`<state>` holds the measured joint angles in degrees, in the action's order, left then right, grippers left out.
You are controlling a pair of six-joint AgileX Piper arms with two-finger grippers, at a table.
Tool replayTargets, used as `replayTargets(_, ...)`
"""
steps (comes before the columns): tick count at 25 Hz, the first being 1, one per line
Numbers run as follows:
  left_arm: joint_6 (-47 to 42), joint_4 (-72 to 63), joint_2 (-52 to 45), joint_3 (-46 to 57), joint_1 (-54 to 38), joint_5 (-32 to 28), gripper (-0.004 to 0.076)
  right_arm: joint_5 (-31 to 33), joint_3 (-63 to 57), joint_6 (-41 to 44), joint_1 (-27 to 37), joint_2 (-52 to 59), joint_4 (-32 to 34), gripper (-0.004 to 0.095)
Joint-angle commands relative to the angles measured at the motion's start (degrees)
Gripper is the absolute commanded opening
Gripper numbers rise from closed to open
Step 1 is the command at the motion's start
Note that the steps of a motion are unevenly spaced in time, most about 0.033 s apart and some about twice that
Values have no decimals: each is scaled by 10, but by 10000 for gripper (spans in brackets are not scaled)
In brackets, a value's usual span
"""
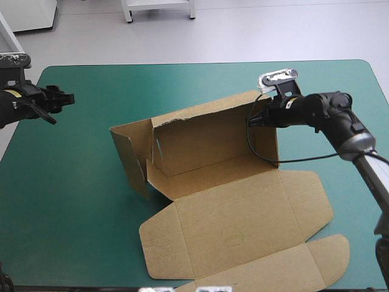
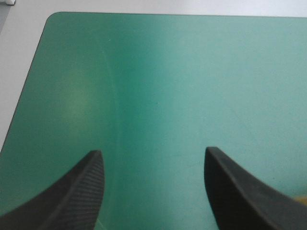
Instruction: Fold the box
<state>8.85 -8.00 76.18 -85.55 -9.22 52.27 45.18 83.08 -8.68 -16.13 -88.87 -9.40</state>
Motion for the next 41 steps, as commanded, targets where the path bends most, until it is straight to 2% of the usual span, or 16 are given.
replayTargets(1,9,-21,-14,6,-7,-19,441,63,118,23,2,-38,18,-13)
replayTargets(10,11,-21,5,69,-7,-20,442,253,377,47,3,-226,45,-13)
replayTargets(19,13,-35,5,69,-7,-26,441,262,473,55,19,-332,20,12)
replayTargets(21,13,-36,5,69,-7,-26,441,262,473,47,20,-340,20,89)
replayTargets(23,13,-36,5,69,-7,-26,441,262,473,29,20,-346,7,210)
replayTargets(24,13,-36,5,69,-5,-28,442,253,473,22,19,-347,6,392)
replayTargets(25,15,-36,5,69,-4,-28,442,247,473,20,19,-347,7,466)
replayTargets(26,22,-47,5,69,-4,-28,441,232,473,20,19,-347,16,621)
replayTargets(28,32,-60,5,69,-4,-28,441,240,474,33,19,-341,38,676)
replayTargets(30,34,-63,5,69,-4,-26,441,262,483,39,19,-328,56,669)
replayTargets(37,36,-63,3,69,-4,-17,441,263,463,49,18,-209,55,621)
replayTargets(39,36,-63,2,69,-4,-16,441,263,420,53,13,-161,59,621)
replayTargets(41,40,-70,2,69,-4,-16,442,263,347,53,-11,-107,94,605)
